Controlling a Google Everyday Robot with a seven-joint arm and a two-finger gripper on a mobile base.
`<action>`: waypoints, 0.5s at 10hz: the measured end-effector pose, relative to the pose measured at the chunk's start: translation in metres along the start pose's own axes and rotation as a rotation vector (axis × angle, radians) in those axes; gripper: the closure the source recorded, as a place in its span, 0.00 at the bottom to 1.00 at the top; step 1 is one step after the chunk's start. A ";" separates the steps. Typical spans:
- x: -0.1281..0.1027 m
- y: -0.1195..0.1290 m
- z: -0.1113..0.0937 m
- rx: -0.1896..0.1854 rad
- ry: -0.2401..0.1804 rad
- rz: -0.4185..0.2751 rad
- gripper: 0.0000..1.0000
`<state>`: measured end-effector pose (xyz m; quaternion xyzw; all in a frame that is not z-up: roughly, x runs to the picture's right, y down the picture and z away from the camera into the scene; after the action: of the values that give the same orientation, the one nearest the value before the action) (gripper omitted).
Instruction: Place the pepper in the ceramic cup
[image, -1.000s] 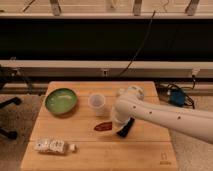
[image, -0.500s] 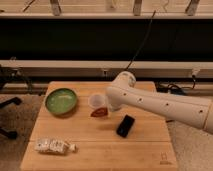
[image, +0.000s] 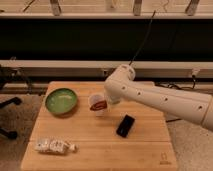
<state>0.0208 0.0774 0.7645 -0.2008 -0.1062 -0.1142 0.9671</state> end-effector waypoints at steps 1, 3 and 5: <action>0.001 -0.010 0.001 0.003 0.006 -0.004 1.00; 0.004 -0.029 0.004 0.005 0.024 -0.012 1.00; 0.010 -0.041 0.006 0.009 0.052 -0.013 1.00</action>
<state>0.0181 0.0414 0.7874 -0.1926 -0.0826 -0.1250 0.9698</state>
